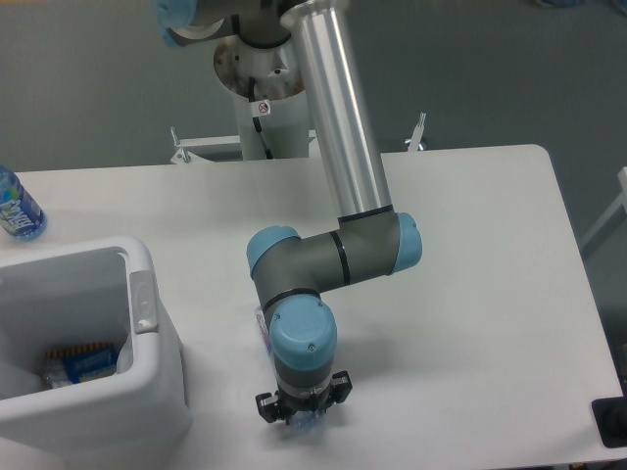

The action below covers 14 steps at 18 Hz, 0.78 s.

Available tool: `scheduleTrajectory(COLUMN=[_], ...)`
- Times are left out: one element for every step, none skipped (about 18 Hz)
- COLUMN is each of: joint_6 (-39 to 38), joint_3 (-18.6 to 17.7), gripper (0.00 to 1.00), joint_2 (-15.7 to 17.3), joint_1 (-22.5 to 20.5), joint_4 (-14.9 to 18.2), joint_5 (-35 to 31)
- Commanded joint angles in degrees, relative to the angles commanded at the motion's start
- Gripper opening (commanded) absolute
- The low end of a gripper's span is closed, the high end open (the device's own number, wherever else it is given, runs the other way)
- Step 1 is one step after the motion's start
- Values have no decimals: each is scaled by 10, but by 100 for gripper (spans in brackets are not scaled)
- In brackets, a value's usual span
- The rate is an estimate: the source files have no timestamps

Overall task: Place the trash in the trash can
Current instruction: 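Lower the gripper around the bottle and close on it, then lift the bottle and carry it toward the white bin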

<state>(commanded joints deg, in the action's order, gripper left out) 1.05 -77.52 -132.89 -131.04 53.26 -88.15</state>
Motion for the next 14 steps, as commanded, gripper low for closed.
scheduleTrajectory(joint_6=[0, 1, 1, 2, 5, 16, 31, 37, 37, 36, 33, 30, 24, 5], joint_3=[0, -1, -1, 1, 2, 3, 13, 26, 37, 50, 65, 80, 90, 97], gripper=[60, 60, 60, 60, 60, 60, 60, 60, 60, 60, 60, 60, 60, 60], joint_2=[1, 3, 4, 6, 14, 25, 36, 51, 66, 76, 86, 93, 102, 114], joint_1=[0, 0, 0, 0, -1, -1, -6, -11, -21, -30, -33, -35, -43, -52], joint_4=[0, 1, 1, 3, 2, -2, -2, -2, -2, -3, -3, -7, -16, -27], joint_5=[0, -2, -10, -16, -19, -23, -25, -23, -22, -20, -19, -14, -10, -1])
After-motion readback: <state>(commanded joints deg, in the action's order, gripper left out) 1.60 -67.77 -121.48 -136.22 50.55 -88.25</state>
